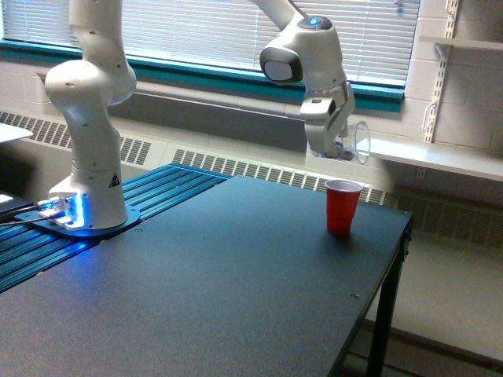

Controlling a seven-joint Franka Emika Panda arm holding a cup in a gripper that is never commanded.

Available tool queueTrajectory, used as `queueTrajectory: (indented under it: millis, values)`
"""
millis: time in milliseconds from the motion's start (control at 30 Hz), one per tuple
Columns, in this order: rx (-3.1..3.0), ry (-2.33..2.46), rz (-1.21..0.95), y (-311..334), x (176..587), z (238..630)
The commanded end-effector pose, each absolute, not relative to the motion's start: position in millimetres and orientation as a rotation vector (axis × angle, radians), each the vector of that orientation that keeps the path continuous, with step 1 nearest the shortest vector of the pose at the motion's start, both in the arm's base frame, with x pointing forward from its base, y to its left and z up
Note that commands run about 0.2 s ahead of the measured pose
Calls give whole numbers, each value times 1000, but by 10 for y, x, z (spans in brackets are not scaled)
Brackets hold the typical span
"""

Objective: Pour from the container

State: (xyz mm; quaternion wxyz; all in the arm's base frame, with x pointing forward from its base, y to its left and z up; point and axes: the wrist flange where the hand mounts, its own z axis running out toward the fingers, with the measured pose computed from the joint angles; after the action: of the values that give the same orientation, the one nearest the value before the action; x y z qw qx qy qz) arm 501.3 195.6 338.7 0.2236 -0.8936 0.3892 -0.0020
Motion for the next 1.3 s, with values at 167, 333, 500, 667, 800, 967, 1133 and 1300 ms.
queueTrajectory:
  millis: [167,333,500,667,800,967,1133,1300]
  values:
    - [-2600,986,10,2072,4830,3104]
    - [-2623,1018,31,2015,4830,3007]
    - [-2646,1027,34,1986,4847,2960]
    - [-2653,1041,37,1950,4869,2914]
    - [-2655,1034,40,1968,4887,2896]
    - [-2681,1012,45,2065,4889,2877]
    - [-2745,930,44,2262,4853,2872]
    - [-2840,830,0,2422,4798,2855]
